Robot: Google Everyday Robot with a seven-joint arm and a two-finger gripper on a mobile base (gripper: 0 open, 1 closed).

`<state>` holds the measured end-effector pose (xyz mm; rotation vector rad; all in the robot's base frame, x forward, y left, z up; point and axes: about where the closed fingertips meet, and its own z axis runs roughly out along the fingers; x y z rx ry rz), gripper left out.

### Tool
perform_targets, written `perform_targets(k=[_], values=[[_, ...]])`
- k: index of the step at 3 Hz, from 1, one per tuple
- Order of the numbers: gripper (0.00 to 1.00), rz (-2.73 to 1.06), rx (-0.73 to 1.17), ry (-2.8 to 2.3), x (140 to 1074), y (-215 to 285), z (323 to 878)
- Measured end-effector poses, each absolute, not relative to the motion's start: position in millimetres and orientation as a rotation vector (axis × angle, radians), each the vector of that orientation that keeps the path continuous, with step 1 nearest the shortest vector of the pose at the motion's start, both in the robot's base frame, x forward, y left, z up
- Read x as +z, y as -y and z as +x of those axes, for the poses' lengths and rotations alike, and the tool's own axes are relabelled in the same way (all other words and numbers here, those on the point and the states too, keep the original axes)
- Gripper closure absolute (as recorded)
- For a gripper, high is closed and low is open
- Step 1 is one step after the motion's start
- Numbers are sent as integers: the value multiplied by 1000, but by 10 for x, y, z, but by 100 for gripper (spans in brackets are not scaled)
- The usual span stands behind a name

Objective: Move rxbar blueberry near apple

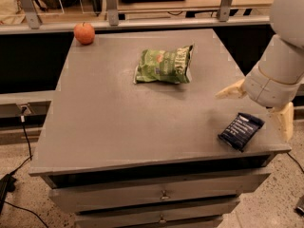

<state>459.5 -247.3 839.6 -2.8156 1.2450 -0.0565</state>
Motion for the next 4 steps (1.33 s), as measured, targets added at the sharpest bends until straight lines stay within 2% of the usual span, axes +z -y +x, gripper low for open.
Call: perform_targets(k=[2,3,4], values=[[0,-2861,-2,-1138,8218,2255,4532],[17,-2845,-4,-1142,8159,2271,4585],[40,-2839,-9,-1143,8127,2279,4625]])
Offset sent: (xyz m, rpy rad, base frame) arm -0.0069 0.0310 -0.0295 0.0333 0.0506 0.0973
